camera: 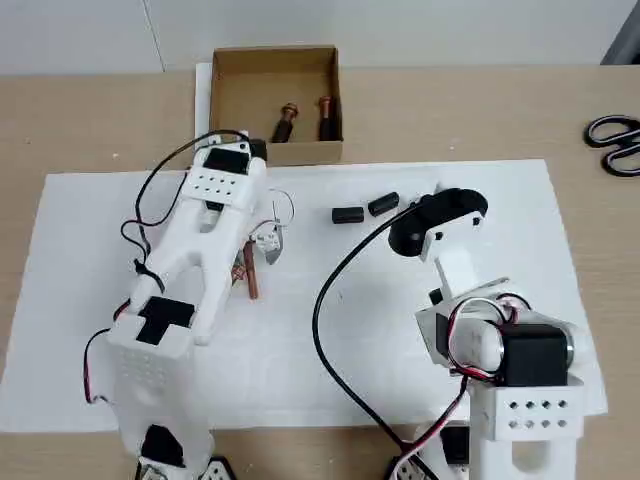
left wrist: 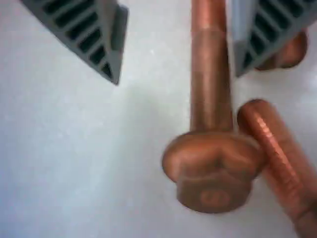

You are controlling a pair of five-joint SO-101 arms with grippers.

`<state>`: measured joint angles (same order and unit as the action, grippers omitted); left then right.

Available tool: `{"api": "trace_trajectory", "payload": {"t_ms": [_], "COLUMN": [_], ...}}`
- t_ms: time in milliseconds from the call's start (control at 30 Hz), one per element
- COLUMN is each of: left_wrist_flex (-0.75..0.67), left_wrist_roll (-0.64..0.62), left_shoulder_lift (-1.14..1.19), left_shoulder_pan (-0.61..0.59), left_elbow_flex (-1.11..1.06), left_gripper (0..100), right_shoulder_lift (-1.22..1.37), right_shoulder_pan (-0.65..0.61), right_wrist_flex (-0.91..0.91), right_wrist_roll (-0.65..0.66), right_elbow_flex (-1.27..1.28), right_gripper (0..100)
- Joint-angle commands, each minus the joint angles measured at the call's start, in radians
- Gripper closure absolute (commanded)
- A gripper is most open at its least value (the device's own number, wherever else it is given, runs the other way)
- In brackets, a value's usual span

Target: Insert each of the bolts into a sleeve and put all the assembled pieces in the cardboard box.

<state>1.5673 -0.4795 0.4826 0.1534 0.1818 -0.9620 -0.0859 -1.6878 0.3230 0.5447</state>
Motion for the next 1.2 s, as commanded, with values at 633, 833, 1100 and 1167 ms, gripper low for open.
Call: {"api": "trace_trajectory", "payload": {"t_ms": [633,833,1100,1167], "left_wrist_flex": [-0.147,-0.143,-0.143,-0.143], "left_wrist_roll": [0.0,0.0,0.0,0.0], "left_shoulder_lift": [0.072,0.115,0.133,0.138], "left_shoulder_pan": [-0.023,-0.023,-0.026,-0.025], "left_elbow_flex": [-0.016,-0.012,0.03,0.03], "left_gripper": [85,87,97,97], "right_shoulder_lift": [-0.004,-0.004,-0.004,-0.004], "right_shoulder_pan": [0.008,0.008,0.008,0.008], "right_wrist_flex": [0.008,0.008,0.008,0.008], "right_wrist_roll": [0.005,0.006,0.006,0.006], "right_elbow_flex": [-0.005,-0.005,-0.003,-0.003], "right_gripper": [99.5,99.5,99.5,99.5]}}
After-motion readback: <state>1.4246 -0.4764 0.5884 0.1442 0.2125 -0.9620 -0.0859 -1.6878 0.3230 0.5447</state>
